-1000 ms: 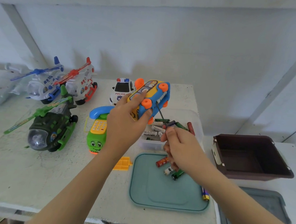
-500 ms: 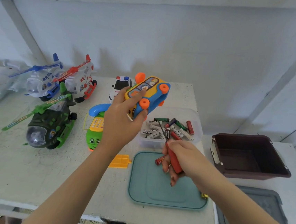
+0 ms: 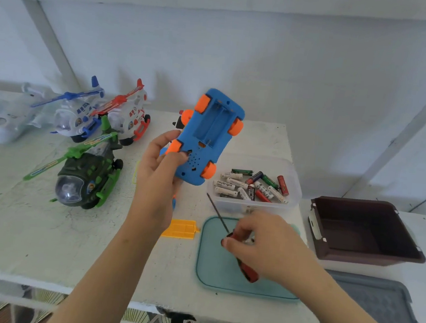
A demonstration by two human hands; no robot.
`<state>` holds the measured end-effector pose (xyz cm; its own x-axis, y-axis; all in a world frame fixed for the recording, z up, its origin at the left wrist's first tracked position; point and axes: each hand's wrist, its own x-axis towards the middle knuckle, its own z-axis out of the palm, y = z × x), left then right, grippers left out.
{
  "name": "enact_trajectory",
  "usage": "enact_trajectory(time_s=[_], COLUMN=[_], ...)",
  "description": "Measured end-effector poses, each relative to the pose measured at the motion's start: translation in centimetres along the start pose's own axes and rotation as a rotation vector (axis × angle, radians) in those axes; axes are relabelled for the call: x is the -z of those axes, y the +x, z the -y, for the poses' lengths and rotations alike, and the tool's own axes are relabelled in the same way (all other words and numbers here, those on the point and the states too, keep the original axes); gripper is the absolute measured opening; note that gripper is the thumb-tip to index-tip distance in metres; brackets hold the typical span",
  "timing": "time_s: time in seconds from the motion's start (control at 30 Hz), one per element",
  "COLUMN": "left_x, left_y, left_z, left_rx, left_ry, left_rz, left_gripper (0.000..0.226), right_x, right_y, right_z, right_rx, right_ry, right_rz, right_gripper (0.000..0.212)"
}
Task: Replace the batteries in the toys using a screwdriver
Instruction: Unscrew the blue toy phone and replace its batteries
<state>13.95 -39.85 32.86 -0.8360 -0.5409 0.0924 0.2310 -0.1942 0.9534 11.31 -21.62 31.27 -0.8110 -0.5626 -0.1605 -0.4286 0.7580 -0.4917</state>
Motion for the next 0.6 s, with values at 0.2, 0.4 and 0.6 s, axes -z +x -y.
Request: enact_trajectory(time_s=[0.2, 0.4, 0.6], left_x=[2.2, 4.3, 6.0], left_y=[-2.3, -4.4, -7.0], left_z=[-0.2, 0.1, 0.9], left_rx=[0.058, 0.134, 0.212], left_ry=[-0.13, -0.151, -0.123], left_rz=[0.068, 0.141, 0.151], left_gripper=[0.045, 0.067, 0.076], right_x=[-2.2, -1.3, -1.5], right_y=[-0.3, -0.7, -1.3], right_z=[0.9, 3.3, 6.2], right_rx=[0.024, 0.022, 0.157], right_ry=[-0.18, 0.31, 0.959], right_rz=[-0.036, -0.185, -0.066], right_gripper=[0.03, 0.03, 0.046])
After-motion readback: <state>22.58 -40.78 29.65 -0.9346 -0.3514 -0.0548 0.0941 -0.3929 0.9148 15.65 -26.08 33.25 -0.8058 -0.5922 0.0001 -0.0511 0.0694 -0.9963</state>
